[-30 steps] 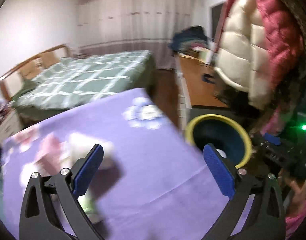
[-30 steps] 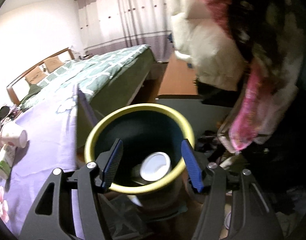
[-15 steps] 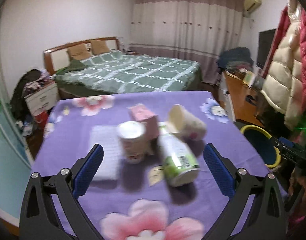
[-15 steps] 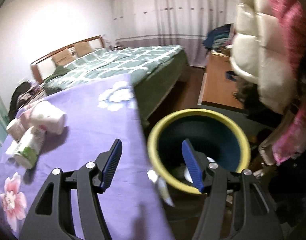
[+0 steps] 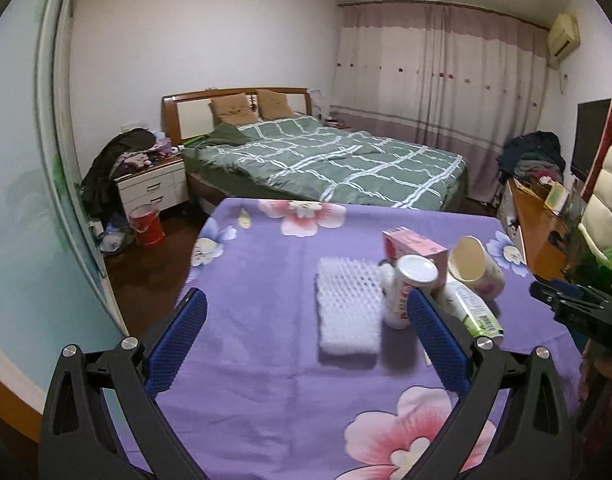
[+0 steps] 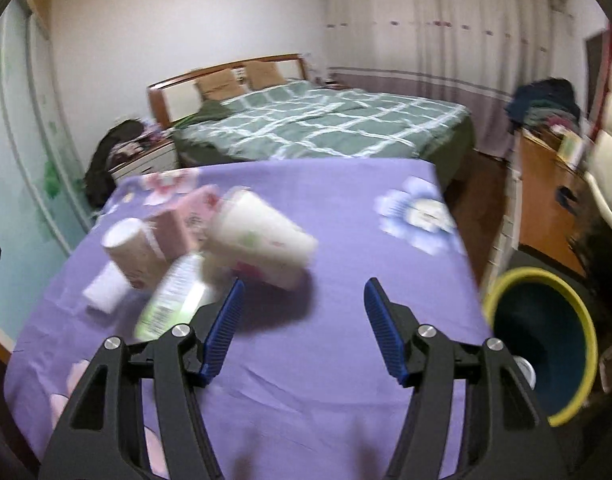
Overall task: Collect trash
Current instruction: 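Move the right gripper back over the table to the white foam net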
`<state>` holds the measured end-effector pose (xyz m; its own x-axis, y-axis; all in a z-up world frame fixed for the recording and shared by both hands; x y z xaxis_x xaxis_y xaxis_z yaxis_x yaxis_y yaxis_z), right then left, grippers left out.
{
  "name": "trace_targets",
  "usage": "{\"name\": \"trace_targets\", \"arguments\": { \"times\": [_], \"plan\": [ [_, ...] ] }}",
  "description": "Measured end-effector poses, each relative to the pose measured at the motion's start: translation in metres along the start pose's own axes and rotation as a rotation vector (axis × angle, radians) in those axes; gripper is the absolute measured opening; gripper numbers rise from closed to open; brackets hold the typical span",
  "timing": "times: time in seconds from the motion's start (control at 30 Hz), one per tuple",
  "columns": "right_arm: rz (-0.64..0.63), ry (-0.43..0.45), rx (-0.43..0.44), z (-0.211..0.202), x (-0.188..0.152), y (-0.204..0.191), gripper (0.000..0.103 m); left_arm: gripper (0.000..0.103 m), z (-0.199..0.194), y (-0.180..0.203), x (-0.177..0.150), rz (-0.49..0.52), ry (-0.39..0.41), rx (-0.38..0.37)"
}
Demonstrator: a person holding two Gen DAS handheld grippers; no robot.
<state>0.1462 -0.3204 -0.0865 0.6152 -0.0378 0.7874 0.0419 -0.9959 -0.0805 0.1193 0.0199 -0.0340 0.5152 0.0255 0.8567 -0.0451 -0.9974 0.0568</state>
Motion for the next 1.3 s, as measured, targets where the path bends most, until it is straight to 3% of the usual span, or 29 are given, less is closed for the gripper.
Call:
{"name": "trace_targets", "arguments": {
  "times": [0.23, 0.43, 0.53, 0.73, 0.93, 1.13, 1.3],
  "plan": [
    [-0.063, -0.006, 0.018, 0.024, 0.026, -0.045, 0.060, 0.098, 0.004, -0.002, -0.005, 0.000, -0.018, -0.013],
    [-0.151, 0.023, 0.108, 0.016, 0.047, -0.100, 0.060, 0.098, 0.004, -0.008, 0.001, -0.030, -0.023, -0.010],
    [-0.191, 0.021, 0.153, 0.017, 0.053, -0.131, 0.060, 0.098, -0.015, -0.019, 0.014, -0.063, -0.008, -0.023],
    [-0.267, -0.018, 0.237, 0.031, 0.057, -0.198, 0.060, 0.098, -0.057, -0.033, 0.038, -0.032, 0.091, 0.100],
    [-0.344, -0.132, 0.319, 0.062, 0.038, -0.257, 0.060, 0.098, -0.067, -0.039, 0.038, -0.029, 0.088, 0.115],
    [-0.351, -0.261, 0.226, 0.117, 0.016, -0.274, 0.060, 0.098, -0.068, -0.043, 0.033, -0.027, 0.068, 0.113],
    [-0.329, -0.288, 0.103, 0.141, 0.017, -0.258, 0.061, 0.098, -0.061, -0.045, 0.030, -0.033, 0.053, 0.099]
  ]
}}
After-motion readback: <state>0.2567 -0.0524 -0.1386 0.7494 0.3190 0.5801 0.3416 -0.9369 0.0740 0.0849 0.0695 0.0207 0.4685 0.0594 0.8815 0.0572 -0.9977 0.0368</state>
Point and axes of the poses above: each gripper's, at about its wrist camera, not at the fingertips, and z roughly the way its jaws point, y to its right, x to its top, the point moved 2 cm from there along z, roughly the way its jaws point, and after that the axes turned 2 degrees about -z, right-handed, at the moved point
